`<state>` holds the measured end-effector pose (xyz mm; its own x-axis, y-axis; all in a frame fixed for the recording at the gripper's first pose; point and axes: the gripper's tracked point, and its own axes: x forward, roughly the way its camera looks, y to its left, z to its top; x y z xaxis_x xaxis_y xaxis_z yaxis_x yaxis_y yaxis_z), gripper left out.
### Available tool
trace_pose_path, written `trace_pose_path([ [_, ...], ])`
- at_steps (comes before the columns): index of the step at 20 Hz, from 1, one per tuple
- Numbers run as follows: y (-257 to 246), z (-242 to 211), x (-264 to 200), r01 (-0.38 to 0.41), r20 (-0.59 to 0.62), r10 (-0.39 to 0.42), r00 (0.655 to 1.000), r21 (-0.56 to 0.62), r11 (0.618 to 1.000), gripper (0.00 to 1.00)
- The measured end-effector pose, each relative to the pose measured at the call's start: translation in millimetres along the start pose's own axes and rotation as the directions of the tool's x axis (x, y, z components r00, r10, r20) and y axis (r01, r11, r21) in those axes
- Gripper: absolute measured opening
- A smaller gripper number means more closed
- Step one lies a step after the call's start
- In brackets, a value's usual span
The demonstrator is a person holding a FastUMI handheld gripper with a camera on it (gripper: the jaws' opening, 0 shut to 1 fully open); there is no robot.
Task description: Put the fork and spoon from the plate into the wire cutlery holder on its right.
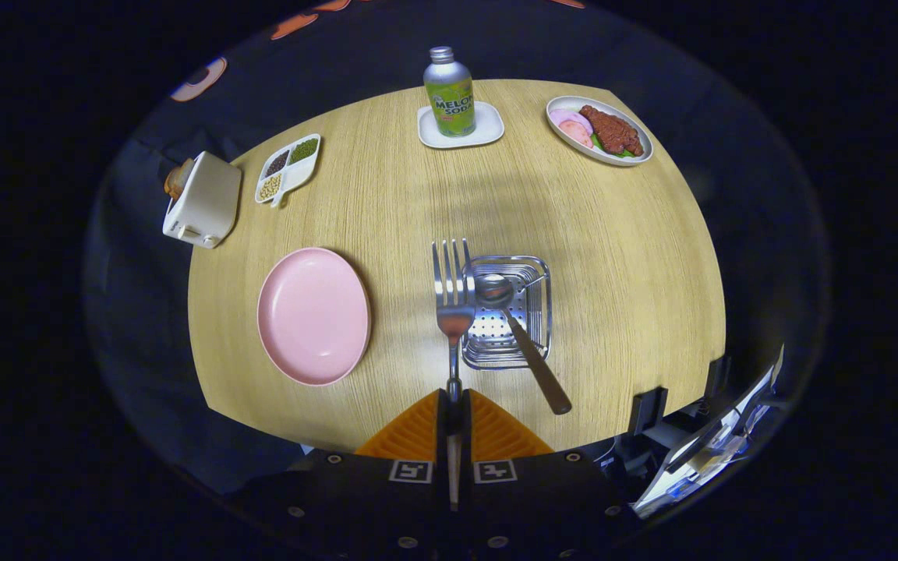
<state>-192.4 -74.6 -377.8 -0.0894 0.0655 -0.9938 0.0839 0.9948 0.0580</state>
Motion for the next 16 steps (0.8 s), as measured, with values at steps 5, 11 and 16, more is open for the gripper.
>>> trace_pose_path([
  [5,-21.5,-12.3,3.2,-0.022,-0.119,0.012,0.993,-0.08,0.997,0.05],
  [11,-29.1,-22.6,12.4,-0.059,-0.267,0.028,0.963,-0.111,0.992,0.05],
  [16,-35.8,-18.5,13.4,-0.071,-0.338,0.026,0.941,-0.121,0.99,0.05],
])
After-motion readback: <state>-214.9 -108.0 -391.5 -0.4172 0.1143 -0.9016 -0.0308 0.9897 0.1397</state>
